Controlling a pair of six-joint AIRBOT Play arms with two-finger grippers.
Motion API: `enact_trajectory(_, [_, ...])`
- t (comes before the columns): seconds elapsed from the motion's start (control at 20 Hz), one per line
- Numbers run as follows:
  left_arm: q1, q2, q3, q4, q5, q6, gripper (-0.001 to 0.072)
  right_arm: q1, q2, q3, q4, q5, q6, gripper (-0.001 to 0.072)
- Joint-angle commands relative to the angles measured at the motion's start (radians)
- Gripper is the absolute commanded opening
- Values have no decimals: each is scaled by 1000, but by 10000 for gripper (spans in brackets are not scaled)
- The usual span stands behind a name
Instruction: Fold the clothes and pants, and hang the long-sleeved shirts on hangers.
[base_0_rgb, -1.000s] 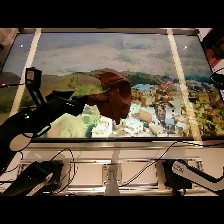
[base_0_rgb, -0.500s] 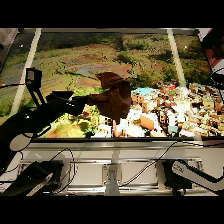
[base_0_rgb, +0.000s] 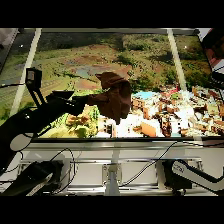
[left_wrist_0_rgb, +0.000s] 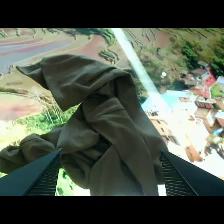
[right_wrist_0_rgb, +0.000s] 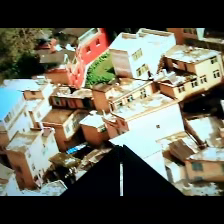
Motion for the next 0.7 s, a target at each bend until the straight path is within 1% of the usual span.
enact_trajectory(0.0, [2, -33, -1, 7, 0, 0, 696, 37, 0, 0, 291, 24, -92, 18])
enact_trajectory(0.05, [2, -60, -1, 13, 0, 0, 696, 75, 0, 0, 357, 40, -159, 18])
enact_trajectory(0.1, [2, -92, -1, 17, 0, 0, 696, 116, 0, 0, 392, 53, -188, 19])
enact_trajectory(0.25, [2, -183, -1, 18, 0, 0, 696, 261, 0, 1, 407, 31, -192, 18])
enact_trajectory(0.35, [2, -243, 0, 19, 1, 0, 696, 344, 0, 0, 406, -39, -191, 18])
enact_trajectory(0.5, [2, -352, 0, 33, 19, 0, 696, 451, 0, 1, 409, -233, -171, 19])
enact_trajectory(0.6, [2, -429, 0, 18, 42, -3, 696, 513, -1, 0, 404, -281, -161, 19])
enact_trajectory(0.65, [2, -462, 0, -13, 45, -3, 696, 540, -1, 0, 390, -278, -161, 19])
